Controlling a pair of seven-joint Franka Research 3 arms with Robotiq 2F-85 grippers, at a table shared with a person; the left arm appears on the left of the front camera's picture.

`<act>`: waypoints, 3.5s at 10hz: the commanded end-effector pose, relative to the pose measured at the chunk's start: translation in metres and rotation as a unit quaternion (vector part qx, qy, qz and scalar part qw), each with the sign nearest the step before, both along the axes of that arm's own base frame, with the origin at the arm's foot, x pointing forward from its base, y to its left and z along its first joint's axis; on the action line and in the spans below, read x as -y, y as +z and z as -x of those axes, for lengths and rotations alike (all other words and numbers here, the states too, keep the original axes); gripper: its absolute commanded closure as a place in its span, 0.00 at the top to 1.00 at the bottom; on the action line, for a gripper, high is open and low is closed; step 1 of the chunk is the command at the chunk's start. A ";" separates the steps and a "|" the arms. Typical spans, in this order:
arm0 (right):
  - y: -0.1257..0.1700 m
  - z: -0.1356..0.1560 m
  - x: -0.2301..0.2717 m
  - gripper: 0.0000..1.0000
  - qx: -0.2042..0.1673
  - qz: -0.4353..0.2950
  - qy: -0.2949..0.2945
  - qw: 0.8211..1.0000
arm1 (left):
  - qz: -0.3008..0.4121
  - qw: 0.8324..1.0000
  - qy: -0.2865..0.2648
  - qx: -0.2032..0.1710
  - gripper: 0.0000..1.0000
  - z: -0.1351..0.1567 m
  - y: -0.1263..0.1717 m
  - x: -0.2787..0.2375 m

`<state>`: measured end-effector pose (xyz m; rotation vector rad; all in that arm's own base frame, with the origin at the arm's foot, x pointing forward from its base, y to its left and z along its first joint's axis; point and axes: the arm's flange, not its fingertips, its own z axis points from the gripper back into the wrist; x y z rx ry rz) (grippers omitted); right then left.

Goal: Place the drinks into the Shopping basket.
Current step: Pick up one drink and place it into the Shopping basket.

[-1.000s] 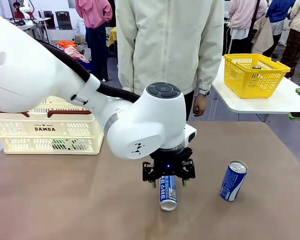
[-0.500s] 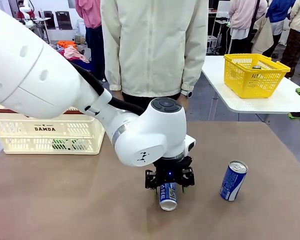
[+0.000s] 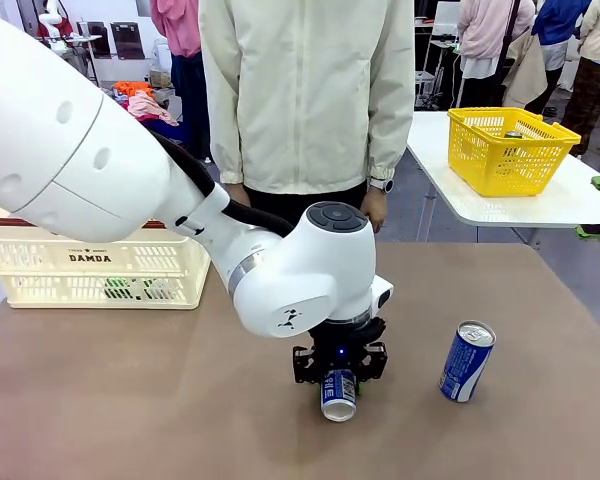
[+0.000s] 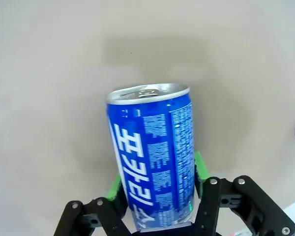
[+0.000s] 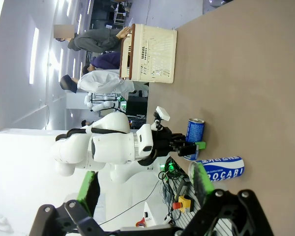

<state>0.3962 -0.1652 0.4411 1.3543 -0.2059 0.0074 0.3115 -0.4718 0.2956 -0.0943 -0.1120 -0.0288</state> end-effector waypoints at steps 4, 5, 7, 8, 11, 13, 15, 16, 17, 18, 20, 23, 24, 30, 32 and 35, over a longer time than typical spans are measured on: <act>0.003 0.001 -0.001 1.00 0.002 -0.001 0.002 1.000 | -0.015 1.000 0.005 0.018 0.00 -0.003 -0.004 0.001; 0.003 0.001 -0.001 1.00 0.002 -0.001 0.002 1.000 | -0.003 1.000 0.003 0.026 0.00 -0.001 0.010 -0.006; 0.003 0.001 -0.001 1.00 0.002 -0.001 0.002 1.000 | 0.047 0.997 -0.028 0.049 0.00 0.010 0.080 -0.049; 0.003 0.001 -0.001 1.00 0.002 -0.001 0.002 1.000 | 0.039 0.997 -0.032 0.056 0.00 0.014 0.102 -0.062; 0.003 0.001 -0.001 1.00 0.002 -0.001 0.002 1.000 | 0.098 0.983 -0.152 0.040 0.00 0.047 0.213 -0.133; 0.003 0.001 -0.001 1.00 0.002 -0.001 0.002 1.000 | 0.088 0.987 -0.115 0.074 0.00 0.060 0.240 -0.170; 0.003 0.001 -0.001 1.00 0.002 -0.001 0.002 1.000 | 0.098 0.985 -0.130 0.065 0.00 0.062 0.240 -0.142; 0.003 0.001 -0.001 1.00 0.002 -0.001 0.002 1.000 | 0.098 0.985 -0.130 0.065 0.00 0.062 0.240 -0.142; 0.003 0.001 -0.001 1.00 0.002 -0.001 0.002 1.000 | 0.098 0.985 -0.130 0.065 0.00 0.062 0.240 -0.142; 0.003 0.001 -0.001 1.00 0.002 -0.001 0.002 1.000 | 0.079 0.989 -0.101 0.073 0.00 0.068 0.243 -0.163; 0.003 0.001 -0.001 1.00 0.002 -0.001 0.002 1.000 | 0.067 0.996 -0.001 0.059 0.00 -0.013 0.264 -0.209; 0.003 0.001 -0.001 1.00 0.002 -0.001 0.002 1.000 | 0.096 0.992 -0.070 0.035 0.00 -0.131 0.270 -0.327; 0.003 0.001 -0.001 1.00 0.002 -0.001 0.002 1.000 | 0.083 0.996 -0.033 0.028 0.00 -0.165 0.265 -0.377; 0.003 0.001 -0.001 1.00 0.002 -0.001 0.002 1.000 | -0.021 0.984 0.146 0.103 0.00 -0.252 0.231 -0.517; 0.003 0.001 -0.001 1.00 0.002 -0.001 0.002 1.000 | 0.013 0.987 0.132 0.089 0.00 -0.250 0.227 -0.522; 0.003 0.001 -0.001 1.00 0.002 -0.001 0.002 1.000 | 0.013 0.987 0.132 0.089 0.00 -0.250 0.227 -0.522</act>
